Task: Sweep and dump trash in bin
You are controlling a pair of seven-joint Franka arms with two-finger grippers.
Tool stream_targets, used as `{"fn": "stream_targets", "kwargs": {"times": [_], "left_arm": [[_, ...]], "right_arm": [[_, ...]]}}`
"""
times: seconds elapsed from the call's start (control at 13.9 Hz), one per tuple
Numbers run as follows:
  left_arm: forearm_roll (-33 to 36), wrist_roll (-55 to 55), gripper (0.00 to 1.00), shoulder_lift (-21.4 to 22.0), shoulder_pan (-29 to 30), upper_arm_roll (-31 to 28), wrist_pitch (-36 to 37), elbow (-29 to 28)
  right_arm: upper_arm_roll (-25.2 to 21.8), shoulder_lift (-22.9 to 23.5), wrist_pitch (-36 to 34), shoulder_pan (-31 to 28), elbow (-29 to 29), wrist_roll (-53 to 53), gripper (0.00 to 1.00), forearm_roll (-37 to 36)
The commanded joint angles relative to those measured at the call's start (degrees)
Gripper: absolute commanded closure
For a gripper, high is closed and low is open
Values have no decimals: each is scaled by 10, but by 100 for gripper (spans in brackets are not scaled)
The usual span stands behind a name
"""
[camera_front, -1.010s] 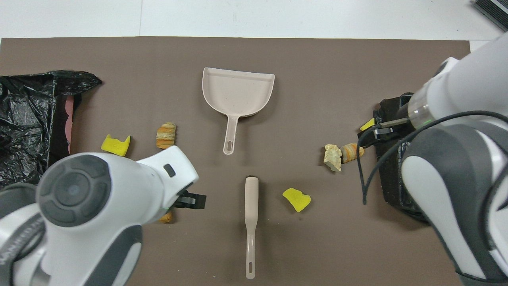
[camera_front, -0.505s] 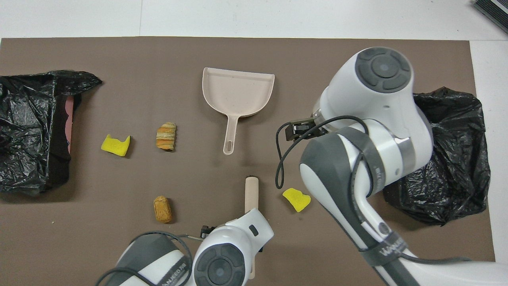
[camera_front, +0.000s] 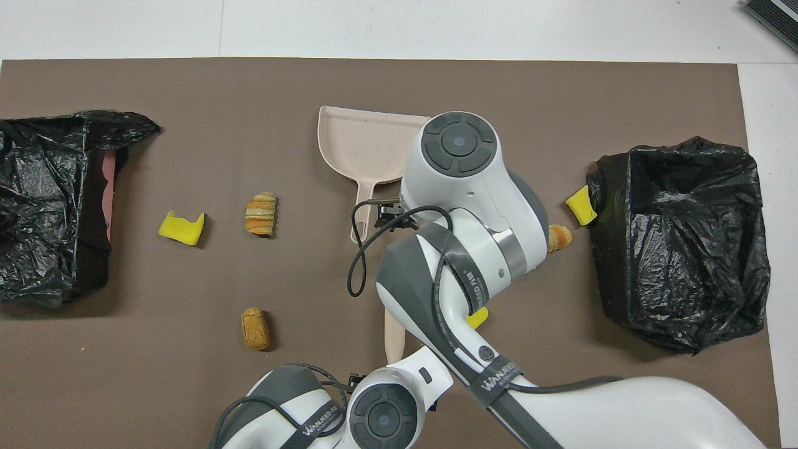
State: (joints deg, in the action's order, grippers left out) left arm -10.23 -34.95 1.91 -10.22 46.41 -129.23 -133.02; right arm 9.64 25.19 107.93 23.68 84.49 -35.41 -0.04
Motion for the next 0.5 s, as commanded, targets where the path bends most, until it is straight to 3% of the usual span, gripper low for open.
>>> {"fn": "stream_targets", "kwargs": {"times": [0.0, 0.22, 0.43], "left_arm": [[-6, -5, 6, 10, -9, -1, -9, -16], [-6, 3, 54, 11, -8, -1, -1, -18], [-6, 43, 88, 11, -7, -3, 20, -18]], "right_arm": [[-2, 61, 6, 18, -81, -45, 0, -10], [-3, 107, 48, 35, -120, -69, 0, -10], [-4, 130, 77, 38, -129, -68, 0, -13]]}}
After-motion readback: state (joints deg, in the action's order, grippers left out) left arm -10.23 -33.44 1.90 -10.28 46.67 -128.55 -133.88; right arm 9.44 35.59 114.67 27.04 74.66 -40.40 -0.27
